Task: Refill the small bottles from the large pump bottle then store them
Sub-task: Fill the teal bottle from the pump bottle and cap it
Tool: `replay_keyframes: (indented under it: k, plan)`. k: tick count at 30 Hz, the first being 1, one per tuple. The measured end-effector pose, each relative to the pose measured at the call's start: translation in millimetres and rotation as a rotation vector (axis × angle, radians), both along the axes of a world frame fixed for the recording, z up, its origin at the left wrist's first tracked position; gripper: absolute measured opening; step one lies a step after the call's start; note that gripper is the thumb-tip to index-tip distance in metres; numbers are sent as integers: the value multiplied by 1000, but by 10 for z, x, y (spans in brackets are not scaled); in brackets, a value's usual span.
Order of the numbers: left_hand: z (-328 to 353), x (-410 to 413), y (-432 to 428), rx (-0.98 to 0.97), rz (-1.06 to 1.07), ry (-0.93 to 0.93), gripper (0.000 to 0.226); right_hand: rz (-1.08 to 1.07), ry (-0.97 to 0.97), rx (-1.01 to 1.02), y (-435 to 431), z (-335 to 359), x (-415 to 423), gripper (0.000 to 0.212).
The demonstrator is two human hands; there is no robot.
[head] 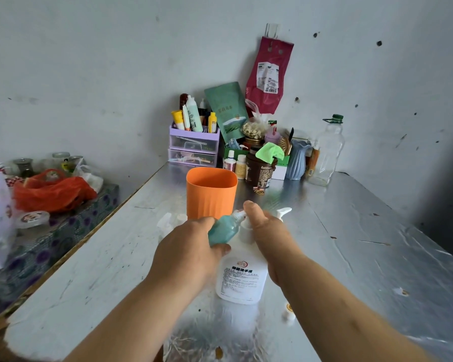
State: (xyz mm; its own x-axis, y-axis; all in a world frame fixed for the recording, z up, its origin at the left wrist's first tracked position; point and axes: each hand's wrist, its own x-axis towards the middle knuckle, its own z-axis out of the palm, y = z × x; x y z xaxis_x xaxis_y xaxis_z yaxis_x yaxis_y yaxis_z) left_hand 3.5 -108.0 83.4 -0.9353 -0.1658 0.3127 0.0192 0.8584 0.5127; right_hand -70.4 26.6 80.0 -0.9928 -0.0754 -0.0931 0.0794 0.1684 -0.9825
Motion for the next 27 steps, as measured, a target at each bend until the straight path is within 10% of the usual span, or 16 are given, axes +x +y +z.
replay_keyframes:
  k: [5, 12, 27]
  plan:
    - [28, 32, 10, 0, 3, -35, 26, 12, -56, 3, -13, 50, 83, 61]
    - [113, 93, 45, -11, 5, -36, 30, 10, 57, 145, 38, 369, 111, 25]
    - [105, 89, -4, -13, -15, 2, 37, 50, -152, 249, -98, 631, -72, 44]
